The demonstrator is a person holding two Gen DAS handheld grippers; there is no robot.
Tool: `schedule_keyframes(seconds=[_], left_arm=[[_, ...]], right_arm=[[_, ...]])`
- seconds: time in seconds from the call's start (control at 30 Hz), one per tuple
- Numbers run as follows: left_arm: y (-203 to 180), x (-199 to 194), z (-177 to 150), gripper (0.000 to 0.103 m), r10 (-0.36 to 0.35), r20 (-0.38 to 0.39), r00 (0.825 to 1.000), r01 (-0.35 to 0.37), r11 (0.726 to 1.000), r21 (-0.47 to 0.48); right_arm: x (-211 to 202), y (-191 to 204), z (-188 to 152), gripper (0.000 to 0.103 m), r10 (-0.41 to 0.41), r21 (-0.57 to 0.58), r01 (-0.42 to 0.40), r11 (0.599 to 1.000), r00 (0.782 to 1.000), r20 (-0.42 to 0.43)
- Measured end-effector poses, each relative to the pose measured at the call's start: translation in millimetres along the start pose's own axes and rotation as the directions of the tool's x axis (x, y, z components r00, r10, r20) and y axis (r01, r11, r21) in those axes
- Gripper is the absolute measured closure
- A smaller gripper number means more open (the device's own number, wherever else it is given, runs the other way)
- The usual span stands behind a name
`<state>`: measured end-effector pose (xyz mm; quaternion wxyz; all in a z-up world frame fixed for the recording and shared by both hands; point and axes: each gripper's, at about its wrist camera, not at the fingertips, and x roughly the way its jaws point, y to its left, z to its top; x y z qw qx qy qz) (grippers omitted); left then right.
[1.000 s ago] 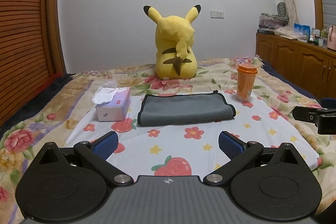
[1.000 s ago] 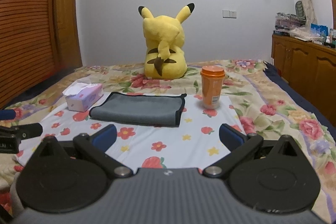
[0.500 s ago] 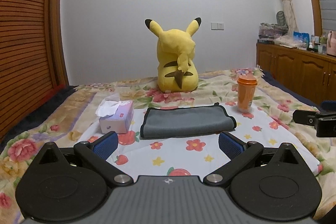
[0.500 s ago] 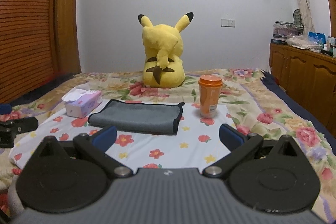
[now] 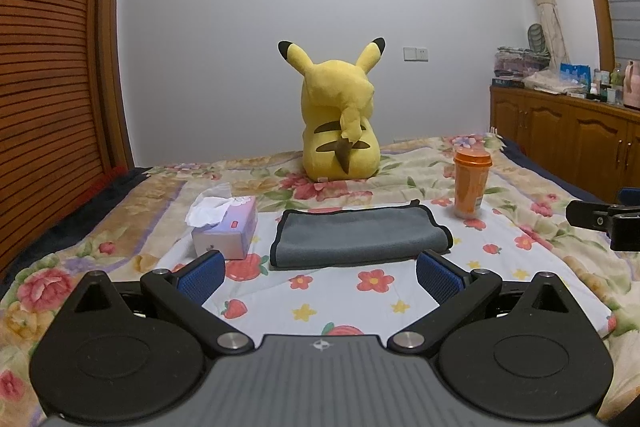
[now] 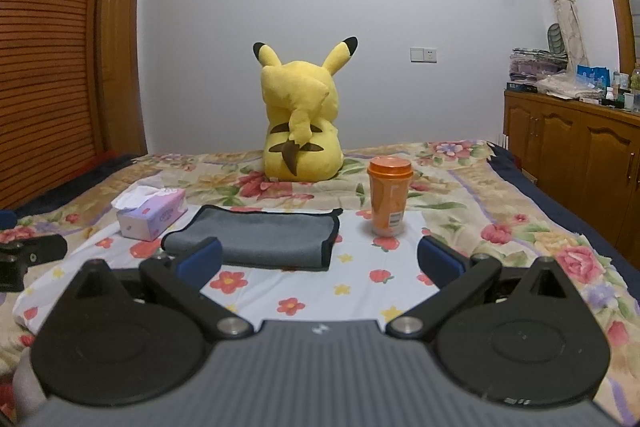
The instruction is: Fold towel
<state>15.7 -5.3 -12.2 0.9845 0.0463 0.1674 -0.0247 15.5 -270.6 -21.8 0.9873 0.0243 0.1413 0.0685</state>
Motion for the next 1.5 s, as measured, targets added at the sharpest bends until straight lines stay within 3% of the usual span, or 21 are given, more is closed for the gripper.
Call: schedule_keyframes(seconds=[1.5], left_arm=[[3.2, 1.7, -2.6, 0.000, 0.002, -0.003, 1.000, -0.002, 1.000, 0.000]], right_arm=[[-0.4, 0.1, -0.1, 0.000, 0.000, 0.001, 0.000, 1.000, 1.000, 0.001]])
